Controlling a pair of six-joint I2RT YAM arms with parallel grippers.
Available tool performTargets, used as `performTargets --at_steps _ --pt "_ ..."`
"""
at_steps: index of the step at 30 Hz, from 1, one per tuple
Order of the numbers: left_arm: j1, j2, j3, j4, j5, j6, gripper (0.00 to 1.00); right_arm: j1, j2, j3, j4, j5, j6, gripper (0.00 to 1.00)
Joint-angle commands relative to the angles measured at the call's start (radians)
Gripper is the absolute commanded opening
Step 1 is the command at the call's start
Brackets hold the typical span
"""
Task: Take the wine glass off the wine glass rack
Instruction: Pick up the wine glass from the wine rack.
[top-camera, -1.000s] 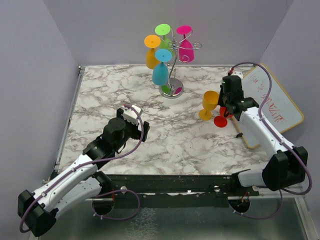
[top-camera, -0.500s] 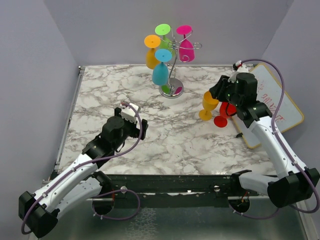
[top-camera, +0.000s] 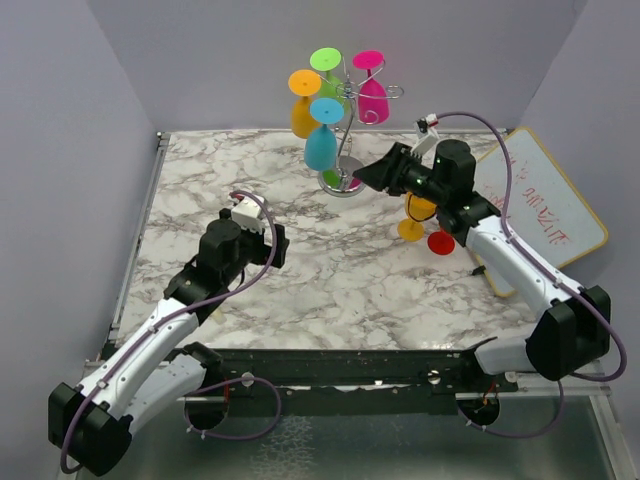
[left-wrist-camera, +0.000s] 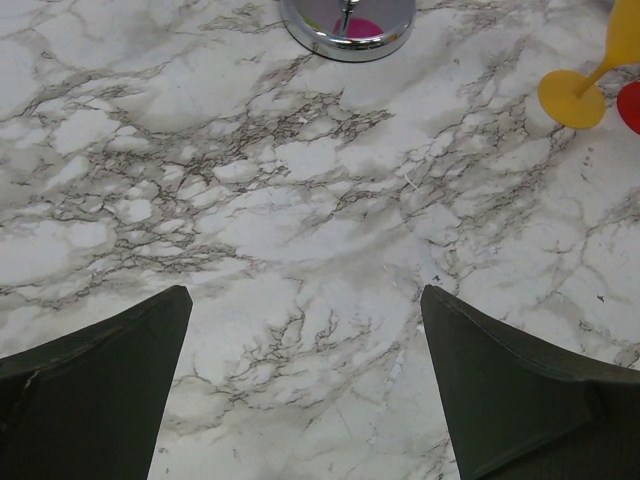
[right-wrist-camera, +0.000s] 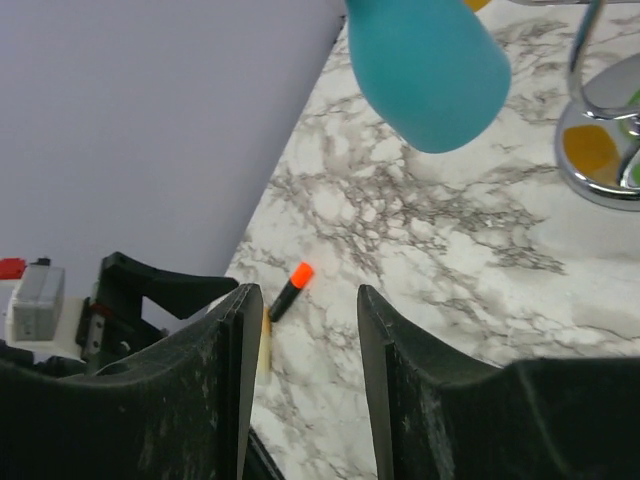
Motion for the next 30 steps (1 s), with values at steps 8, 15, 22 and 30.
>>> performTargets --at_steps 8,15,22,30 --pt "0.02 -0.028 0.012 -0.001 0.035 -0.031 0.99 0.089 0.148 0.142 0.246 0.178 0.202 0.48" --pt "0.032 -0.028 0.014 0.002 0.047 -0.032 0.99 0.135 0.255 0.259 0.242 0.312 0.21 0.48" --pt "0.036 -0.035 0.006 0.014 0.059 -0.034 0.99 0.145 0.318 0.33 0.22 0.402 0.211 0.49" --pt "0.038 -0.007 0.005 0.019 0.096 -0.035 0.99 0.148 0.382 0.412 0.181 0.477 0.227 0.47"
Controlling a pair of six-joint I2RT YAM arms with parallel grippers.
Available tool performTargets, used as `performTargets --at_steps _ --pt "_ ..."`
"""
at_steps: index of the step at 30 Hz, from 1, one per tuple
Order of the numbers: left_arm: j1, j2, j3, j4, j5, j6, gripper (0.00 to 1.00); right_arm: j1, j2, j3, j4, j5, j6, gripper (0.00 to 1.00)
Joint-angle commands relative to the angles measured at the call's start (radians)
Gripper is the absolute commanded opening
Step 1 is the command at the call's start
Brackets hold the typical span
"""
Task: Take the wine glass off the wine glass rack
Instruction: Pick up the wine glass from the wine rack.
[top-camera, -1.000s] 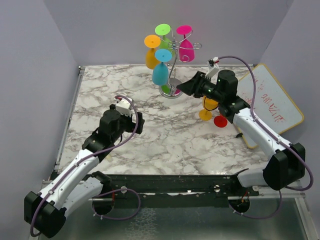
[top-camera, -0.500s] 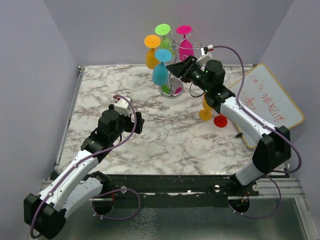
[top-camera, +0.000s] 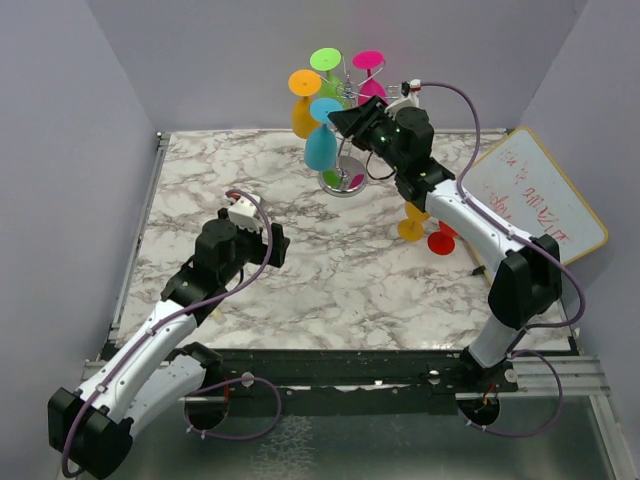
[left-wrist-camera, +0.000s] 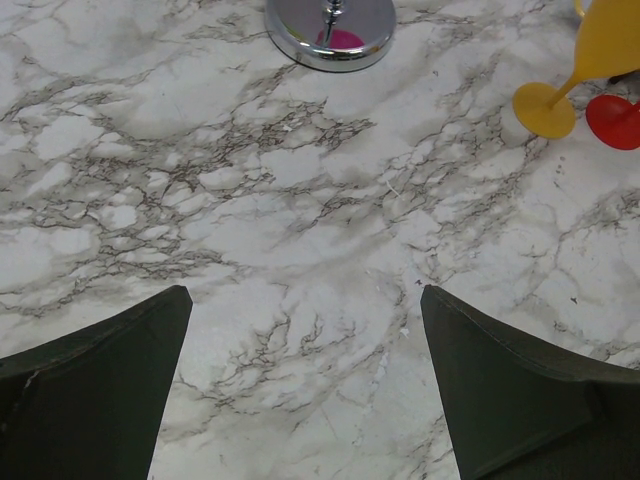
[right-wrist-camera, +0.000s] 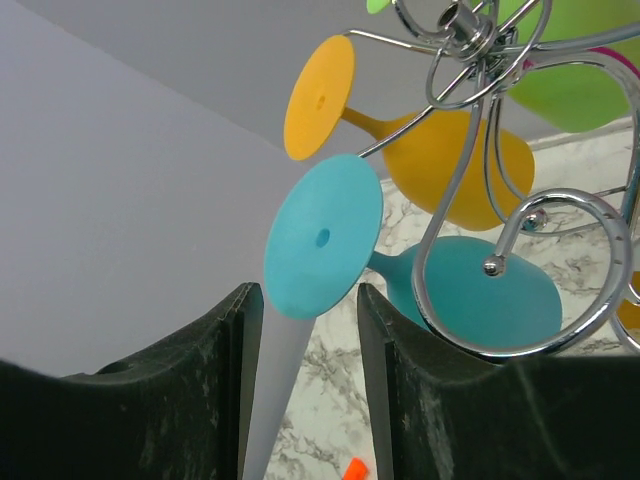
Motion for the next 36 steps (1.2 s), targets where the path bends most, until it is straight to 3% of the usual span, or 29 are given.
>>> performTargets --at_steps 1,13,19,22,36 --pt "0.006 0.015 0.006 0.015 0.056 -0.01 0.99 0.007 0.025 0.038 -0.021 0.101 0.016 0.47" --pt "0.008 0.014 0.004 0.02 0.068 -0.006 0.99 0.007 0.073 0.086 -0.032 0.11 0.054 0.37" --pt "0.009 0.007 0.003 0.02 0.068 -0.006 0.99 0.007 0.071 0.097 -0.044 0.116 0.051 0.25" --pt "0.009 0.003 0.003 0.02 0.067 -0.006 0.99 0.007 0.065 0.098 -0.038 0.104 0.049 0.14" --pt "0.009 -0.006 0.0 0.023 0.079 -0.013 0.99 0.007 0.057 0.149 -0.105 0.12 0.102 0.04"
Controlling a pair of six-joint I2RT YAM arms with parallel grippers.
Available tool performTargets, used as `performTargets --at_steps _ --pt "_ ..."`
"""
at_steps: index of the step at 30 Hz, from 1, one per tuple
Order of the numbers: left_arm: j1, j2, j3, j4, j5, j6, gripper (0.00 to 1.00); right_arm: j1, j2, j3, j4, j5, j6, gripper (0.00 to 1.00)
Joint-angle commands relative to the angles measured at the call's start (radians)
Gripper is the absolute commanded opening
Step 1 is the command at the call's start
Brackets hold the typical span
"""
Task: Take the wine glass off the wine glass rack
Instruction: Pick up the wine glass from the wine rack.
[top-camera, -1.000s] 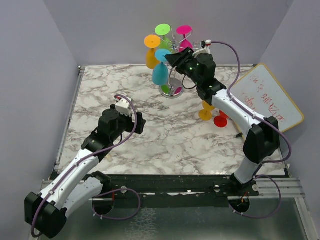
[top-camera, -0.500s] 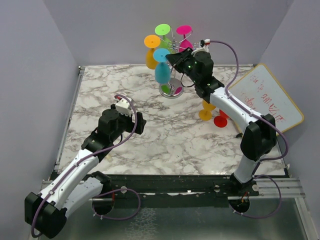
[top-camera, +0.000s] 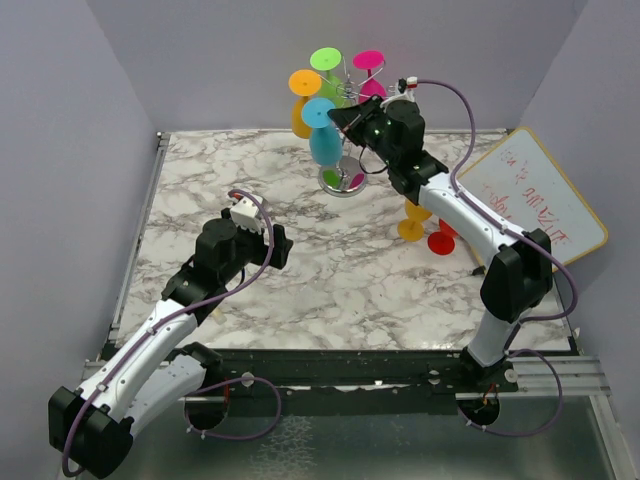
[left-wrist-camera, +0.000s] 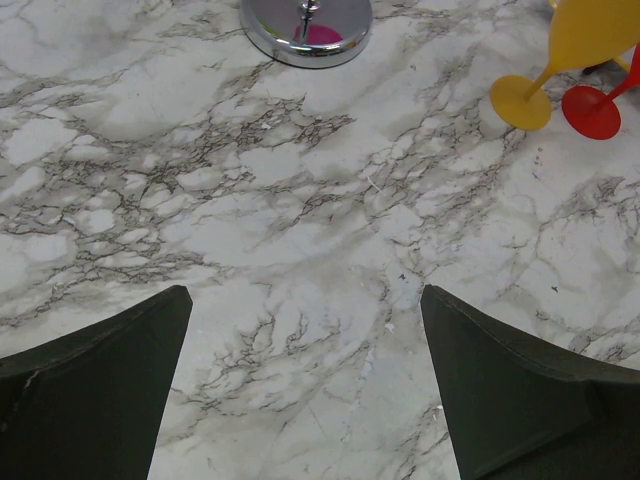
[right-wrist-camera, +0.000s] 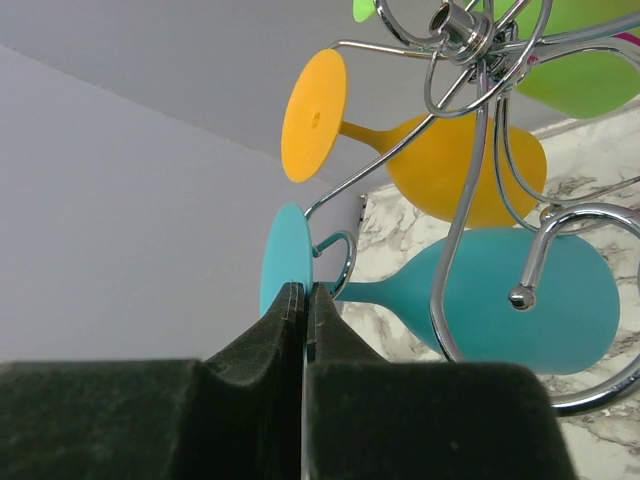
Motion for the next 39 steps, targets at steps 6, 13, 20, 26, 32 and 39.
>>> performTargets --at_steps 6,13,20,26,32,39 --pt "0.007 -0.014 0.001 0.018 0.025 -0.01 0.99 -0.002 0.011 0.076 -0.059 0.056 0.068 0.01" --pt "0.007 0.0 0.003 0.004 0.018 -0.008 0.99 -0.002 0.033 0.123 -0.125 0.105 0.168 0.01" --pt "0.007 0.021 0.009 -0.007 0.022 -0.008 0.99 -0.002 0.065 0.184 -0.173 0.116 0.21 0.0" --pt "0.007 0.033 0.013 -0.013 0.022 -0.007 0.99 -0.002 0.072 0.224 -0.273 0.143 0.254 0.0" --pt "0.007 0.04 0.015 -0.014 0.025 -0.007 0.99 0.001 0.119 0.351 -0.421 0.151 0.284 0.01" --pt "0.007 0.042 0.016 -0.019 0.02 -0.003 0.99 0.009 0.133 0.38 -0.44 0.138 0.297 0.01"
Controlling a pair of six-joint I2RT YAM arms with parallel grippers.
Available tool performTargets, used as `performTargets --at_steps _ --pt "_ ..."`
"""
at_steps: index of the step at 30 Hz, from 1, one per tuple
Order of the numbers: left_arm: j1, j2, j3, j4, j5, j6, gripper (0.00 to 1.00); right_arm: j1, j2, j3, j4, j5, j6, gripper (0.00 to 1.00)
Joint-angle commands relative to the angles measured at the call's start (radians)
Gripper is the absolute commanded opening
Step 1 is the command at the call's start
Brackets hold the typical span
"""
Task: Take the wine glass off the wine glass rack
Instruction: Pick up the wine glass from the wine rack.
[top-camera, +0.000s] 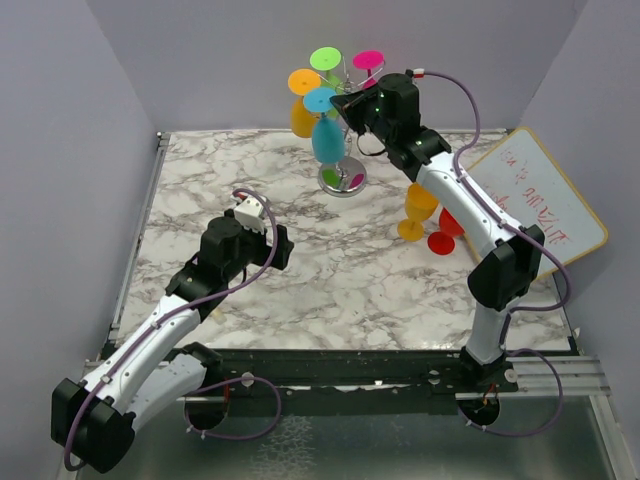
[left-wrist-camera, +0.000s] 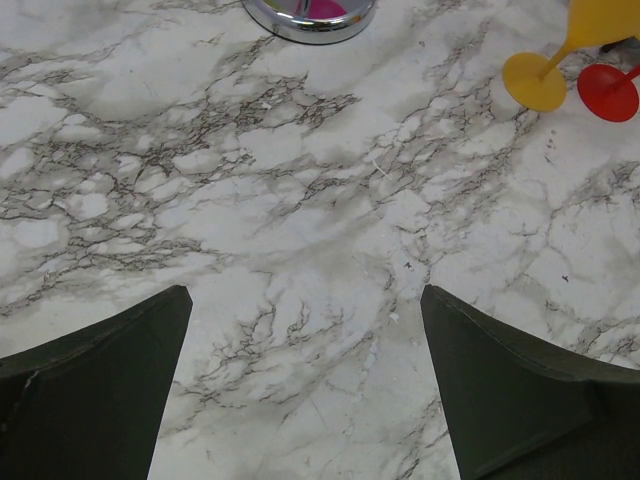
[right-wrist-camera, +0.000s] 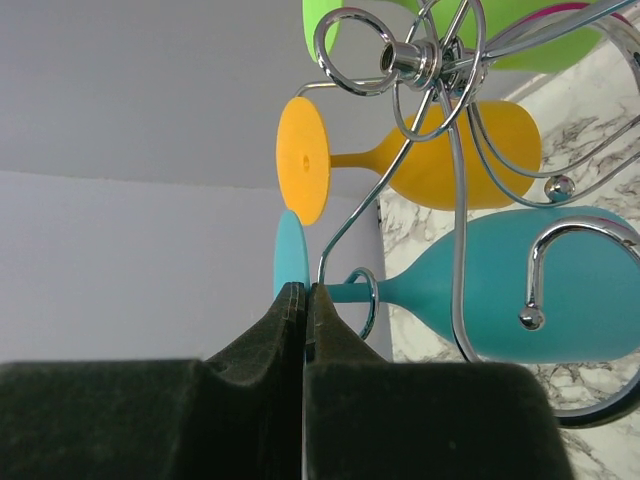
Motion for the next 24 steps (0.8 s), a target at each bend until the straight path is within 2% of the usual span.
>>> performTargets --at_steps 1,15,24 --pt "0.007 0.002 0.016 -0.012 0.019 -0.002 0.99 0.011 0.026 0.034 -0.042 0.038 0.019 0.0" --pt "0.009 0.001 0.019 -0.012 0.017 -0.004 0.99 0.043 -0.045 -0.039 -0.037 0.087 0.025 0.0" --pt "0.01 -0.002 0.017 -0.013 0.016 -0.003 0.99 0.053 0.009 0.043 -0.06 0.056 0.011 0.01"
